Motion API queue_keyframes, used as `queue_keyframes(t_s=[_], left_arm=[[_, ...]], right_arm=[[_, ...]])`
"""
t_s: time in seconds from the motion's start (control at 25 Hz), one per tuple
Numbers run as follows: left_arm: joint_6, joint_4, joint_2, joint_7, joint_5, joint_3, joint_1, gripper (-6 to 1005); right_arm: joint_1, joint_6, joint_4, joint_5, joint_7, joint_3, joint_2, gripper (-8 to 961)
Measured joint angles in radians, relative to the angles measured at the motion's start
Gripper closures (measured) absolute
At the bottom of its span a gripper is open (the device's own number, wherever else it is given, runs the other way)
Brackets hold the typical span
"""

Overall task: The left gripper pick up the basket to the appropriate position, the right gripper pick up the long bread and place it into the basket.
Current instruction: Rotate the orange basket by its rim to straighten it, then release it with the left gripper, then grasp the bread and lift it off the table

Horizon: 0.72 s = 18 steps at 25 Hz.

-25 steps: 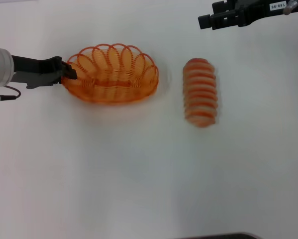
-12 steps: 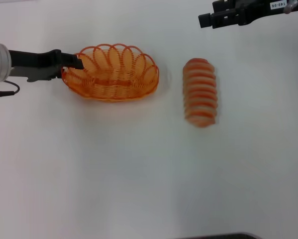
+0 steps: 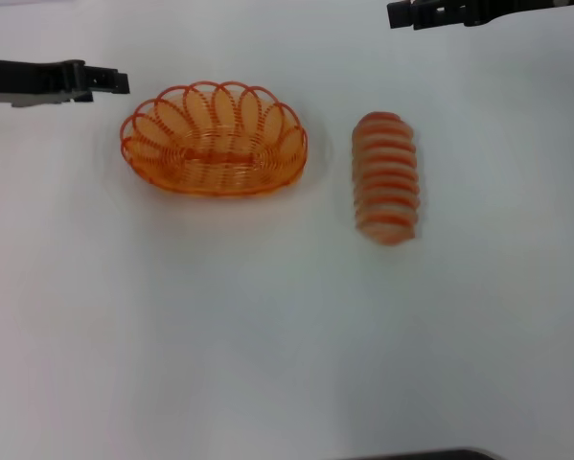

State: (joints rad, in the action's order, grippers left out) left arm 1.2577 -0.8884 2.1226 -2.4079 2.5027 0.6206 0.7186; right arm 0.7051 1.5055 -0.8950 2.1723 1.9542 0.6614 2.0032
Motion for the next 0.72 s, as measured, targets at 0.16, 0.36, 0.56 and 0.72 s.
queue_keyframes(t_s=[0.16,0.36,0.56,0.72], left_arm=[[0.044,-0.049,-0.016,0.116,-0.047,0.001,-0.016,383],[0.1,-0.168,0.008,0.354,-0.17,0.015,-0.079,358],[0.164,-0.26,0.033,0.623,-0.35,0.023,-0.161,334],[0.178,-0.273,0.035,0.743,-0.428,0.035,-0.199,314]], right_arm=[[0.004,-0.003,0.001,0.006,0.054,0.005,-0.01,187],[0.007,0.017,0.0,0.007,0.159,0.008,-0.028,178],[0.02,0.06,0.0,0.022,0.253,0.007,-0.04,143],[0.04,0.104,-0.001,0.055,0.314,0.001,-0.048,83]])
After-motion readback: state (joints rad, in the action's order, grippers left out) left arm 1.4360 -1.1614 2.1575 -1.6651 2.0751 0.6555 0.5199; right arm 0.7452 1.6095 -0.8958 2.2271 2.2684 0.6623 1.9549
